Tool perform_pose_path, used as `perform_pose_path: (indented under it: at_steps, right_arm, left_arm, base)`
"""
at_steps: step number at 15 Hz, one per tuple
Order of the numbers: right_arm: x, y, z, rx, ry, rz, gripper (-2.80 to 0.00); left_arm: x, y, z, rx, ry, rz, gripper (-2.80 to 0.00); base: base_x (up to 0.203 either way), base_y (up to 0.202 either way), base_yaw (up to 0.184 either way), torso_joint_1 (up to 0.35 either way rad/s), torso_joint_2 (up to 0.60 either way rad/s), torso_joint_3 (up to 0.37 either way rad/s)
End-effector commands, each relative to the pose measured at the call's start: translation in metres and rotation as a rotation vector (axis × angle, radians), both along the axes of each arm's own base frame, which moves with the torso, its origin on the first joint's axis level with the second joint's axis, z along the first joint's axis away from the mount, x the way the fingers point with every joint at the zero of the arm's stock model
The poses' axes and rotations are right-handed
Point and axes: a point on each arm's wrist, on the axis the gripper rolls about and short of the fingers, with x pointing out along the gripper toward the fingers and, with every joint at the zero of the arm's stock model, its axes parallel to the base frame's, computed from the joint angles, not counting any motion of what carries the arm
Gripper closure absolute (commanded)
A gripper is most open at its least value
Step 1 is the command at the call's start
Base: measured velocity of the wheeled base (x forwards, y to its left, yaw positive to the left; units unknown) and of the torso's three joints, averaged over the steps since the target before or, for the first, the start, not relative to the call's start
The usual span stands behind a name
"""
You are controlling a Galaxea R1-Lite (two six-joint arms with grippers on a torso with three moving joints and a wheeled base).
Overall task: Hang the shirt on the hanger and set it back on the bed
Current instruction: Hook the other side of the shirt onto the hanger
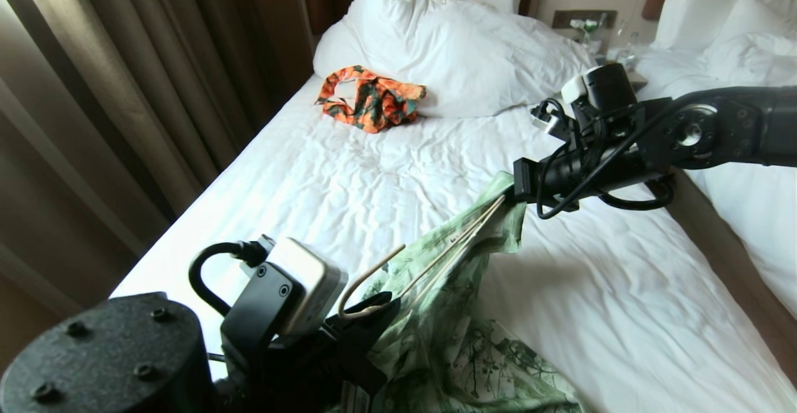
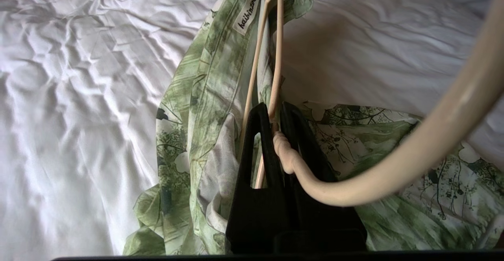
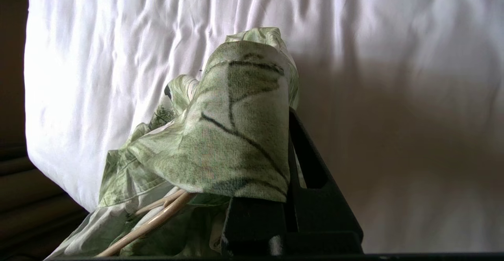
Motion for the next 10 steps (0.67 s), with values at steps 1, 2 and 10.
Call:
perform_pose_path:
  at_steps: [1, 2, 10]
  right_arm:
    - [0.0022, -0.0025, -0.0009, 0.002, 0.004, -0.008, 0.00]
    - [0.0023, -0.0035, -0.0005, 0.002, 0.002, -0.012, 0.00]
    - [0.0102, -0.0022, -0.0085, -0.003, 0.014, -0.015, 0.00]
  left_arm:
    - [-0.0021, 0.0026, 0.0021, -0.011, -0.007, 0.003, 0.00]
    - [-0.0020, 0.0035, 0.0033, -0.014, -0.011, 0.011, 0.00]
    - [-0.0050, 0.0089, 0.0103, -0.034, -0.024, 0.010, 0.00]
  base:
    - [0.000, 0.000, 0.000, 0.000, 0.00, 0.000]
    - [0.000, 0.000, 0.000, 0.000, 0.00, 0.000]
    - [0.000, 0.000, 0.000, 0.000, 0.00, 0.000]
